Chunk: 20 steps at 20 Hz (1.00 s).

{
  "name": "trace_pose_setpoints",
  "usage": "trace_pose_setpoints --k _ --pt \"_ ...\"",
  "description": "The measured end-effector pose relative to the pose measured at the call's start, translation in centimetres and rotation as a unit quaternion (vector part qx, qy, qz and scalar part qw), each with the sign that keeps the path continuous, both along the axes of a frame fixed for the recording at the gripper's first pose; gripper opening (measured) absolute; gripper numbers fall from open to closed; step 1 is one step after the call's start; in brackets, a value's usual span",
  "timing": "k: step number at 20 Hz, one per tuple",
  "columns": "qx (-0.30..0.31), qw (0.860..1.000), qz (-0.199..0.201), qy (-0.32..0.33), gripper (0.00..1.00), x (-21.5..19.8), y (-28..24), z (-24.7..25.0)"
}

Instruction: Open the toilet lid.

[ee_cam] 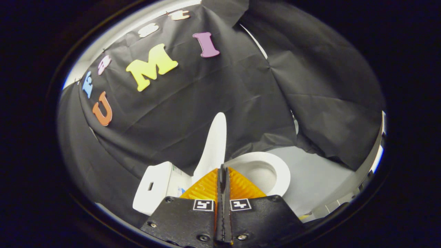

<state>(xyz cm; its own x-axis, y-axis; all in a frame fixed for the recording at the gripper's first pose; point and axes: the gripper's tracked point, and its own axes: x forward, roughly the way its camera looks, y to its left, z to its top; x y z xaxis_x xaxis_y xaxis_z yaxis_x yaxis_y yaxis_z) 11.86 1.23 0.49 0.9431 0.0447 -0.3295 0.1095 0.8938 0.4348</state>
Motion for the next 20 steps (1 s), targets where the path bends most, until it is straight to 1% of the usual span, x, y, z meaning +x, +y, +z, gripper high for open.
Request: trace_pose_setpoints --k 10,12,20 --pt "-0.044 0.998 0.021 -0.027 0.06 -0.2 5.2 3.0" --pt "-0.062 0.997 0.024 -0.031 0.06 -0.2 6.3 3.5" --pt "-0.100 0.992 0.049 -0.055 0.06 -0.4 11.5 5.6"
